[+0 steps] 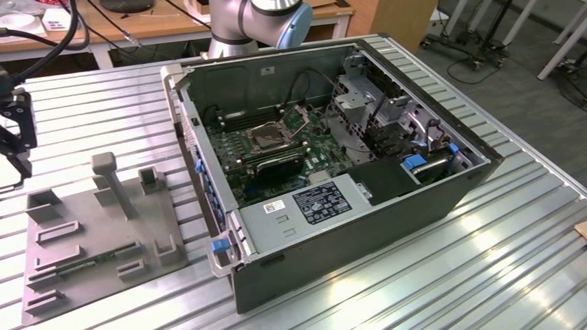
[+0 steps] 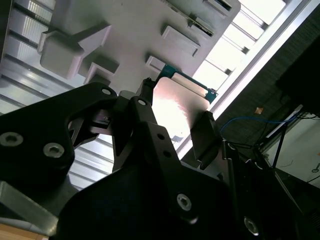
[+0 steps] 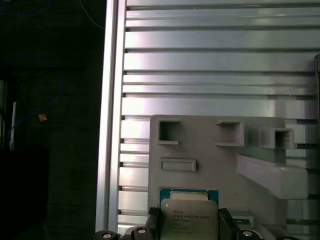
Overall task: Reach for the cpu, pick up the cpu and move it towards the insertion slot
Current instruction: 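Pick up the cpu and move it towards the insertion slot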
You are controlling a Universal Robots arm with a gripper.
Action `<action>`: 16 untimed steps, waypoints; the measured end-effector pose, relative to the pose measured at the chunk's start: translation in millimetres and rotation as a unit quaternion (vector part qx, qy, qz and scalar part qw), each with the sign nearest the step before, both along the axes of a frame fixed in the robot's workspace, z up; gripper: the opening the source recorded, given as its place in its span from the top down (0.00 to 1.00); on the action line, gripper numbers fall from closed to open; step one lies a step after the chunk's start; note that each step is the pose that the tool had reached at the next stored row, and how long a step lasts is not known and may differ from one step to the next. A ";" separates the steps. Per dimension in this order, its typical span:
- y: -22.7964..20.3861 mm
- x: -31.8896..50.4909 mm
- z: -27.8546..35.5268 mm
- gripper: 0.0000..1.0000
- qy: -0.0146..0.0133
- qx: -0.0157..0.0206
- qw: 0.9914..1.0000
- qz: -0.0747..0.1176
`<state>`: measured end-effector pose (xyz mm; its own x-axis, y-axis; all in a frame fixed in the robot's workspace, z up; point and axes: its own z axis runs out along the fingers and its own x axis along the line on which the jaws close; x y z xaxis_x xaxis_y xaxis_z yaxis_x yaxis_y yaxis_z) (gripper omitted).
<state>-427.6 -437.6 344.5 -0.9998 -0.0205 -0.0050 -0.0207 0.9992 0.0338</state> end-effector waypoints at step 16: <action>0.0 5.3 2.6 0.46 0.000 0.000 1.000 0.000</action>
